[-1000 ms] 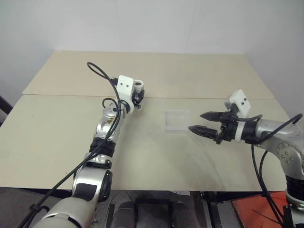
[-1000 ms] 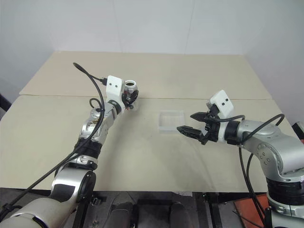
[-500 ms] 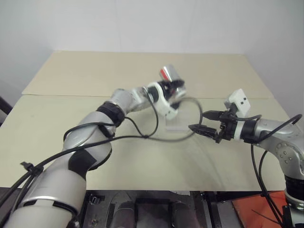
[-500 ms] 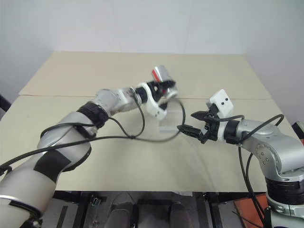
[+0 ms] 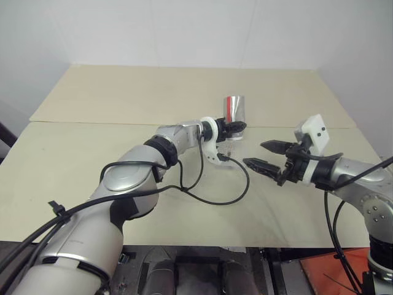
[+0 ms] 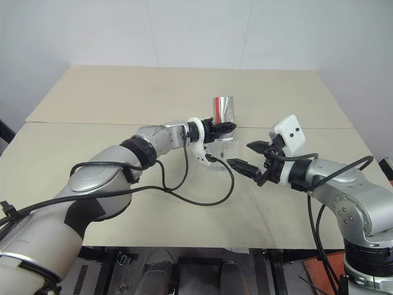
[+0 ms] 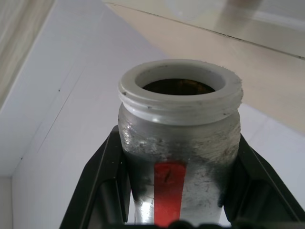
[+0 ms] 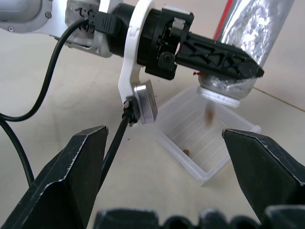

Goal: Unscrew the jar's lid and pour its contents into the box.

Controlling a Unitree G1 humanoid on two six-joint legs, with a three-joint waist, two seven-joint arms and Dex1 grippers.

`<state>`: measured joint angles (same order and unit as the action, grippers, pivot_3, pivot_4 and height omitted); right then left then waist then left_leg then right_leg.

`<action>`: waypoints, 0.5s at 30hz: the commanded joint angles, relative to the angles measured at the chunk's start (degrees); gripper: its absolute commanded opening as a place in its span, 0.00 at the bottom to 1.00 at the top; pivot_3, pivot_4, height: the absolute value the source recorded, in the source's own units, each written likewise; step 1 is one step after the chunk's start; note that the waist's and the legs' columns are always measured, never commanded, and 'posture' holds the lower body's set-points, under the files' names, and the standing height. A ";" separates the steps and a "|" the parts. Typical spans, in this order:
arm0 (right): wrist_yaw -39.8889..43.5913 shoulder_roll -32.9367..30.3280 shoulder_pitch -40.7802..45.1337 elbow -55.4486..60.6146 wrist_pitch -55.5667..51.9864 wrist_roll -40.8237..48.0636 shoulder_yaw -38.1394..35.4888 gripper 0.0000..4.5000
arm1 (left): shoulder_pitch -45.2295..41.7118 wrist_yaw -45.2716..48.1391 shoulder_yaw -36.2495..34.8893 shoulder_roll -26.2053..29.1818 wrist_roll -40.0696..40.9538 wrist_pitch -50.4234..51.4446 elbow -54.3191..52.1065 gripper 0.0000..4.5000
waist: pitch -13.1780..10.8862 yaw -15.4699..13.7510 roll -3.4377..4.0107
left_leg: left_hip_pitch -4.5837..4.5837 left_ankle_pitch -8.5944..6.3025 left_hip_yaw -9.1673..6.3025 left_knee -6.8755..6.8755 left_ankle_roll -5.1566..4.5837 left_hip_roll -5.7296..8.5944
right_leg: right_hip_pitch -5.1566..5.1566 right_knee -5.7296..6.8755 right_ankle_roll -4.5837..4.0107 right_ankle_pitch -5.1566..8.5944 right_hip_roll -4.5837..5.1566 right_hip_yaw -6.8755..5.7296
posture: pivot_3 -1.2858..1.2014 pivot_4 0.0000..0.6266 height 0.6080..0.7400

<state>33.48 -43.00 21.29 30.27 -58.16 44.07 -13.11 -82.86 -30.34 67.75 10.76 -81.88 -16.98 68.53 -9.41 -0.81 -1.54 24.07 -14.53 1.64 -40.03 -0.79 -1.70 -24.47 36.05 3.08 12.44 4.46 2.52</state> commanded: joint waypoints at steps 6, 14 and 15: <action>0.07 -1.17 0.90 0.03 0.67 0.74 -1.55 0.99 | -0.22 2.19 -6.32 2.13 7.72 -5.18 -2.39 0.45 | 0.00 0.03 0.00 | 0.00 0.00 0.00 0.00 0.00 0.00 | 0.00 0.01 0.00 0.00 0.00 0.00 | 0.52 0.24 1.00; 2.58 -2.66 2.12 -2.34 1.48 0.33 -0.73 0.99 | 6.47 18.29 -27.03 10.17 32.09 -12.21 -10.10 0.45 | 0.00 0.25 0.01 | 0.00 0.00 0.01 0.00 0.00 -0.06 | -0.02 0.12 -0.01 -0.01 0.01 -0.01 | 0.52 0.24 1.00; 2.87 -2.77 2.39 -2.66 1.62 0.24 -0.46 0.99 | 8.15 21.95 -30.09 10.55 36.10 -12.18 -11.67 0.45 | 0.01 0.30 0.02 | 0.01 0.00 0.01 -0.01 0.00 -0.07 | -0.03 0.14 -0.01 -0.01 0.00 -0.01 | 0.52 0.24 1.00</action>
<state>35.38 -44.83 22.17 27.34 -57.93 44.12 -13.01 -75.88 -13.65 43.35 20.83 -53.57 -28.60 60.17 -9.40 -0.51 -1.52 24.06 -14.53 1.67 -40.03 -0.79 -1.77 -24.50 36.19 3.06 12.43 4.47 2.52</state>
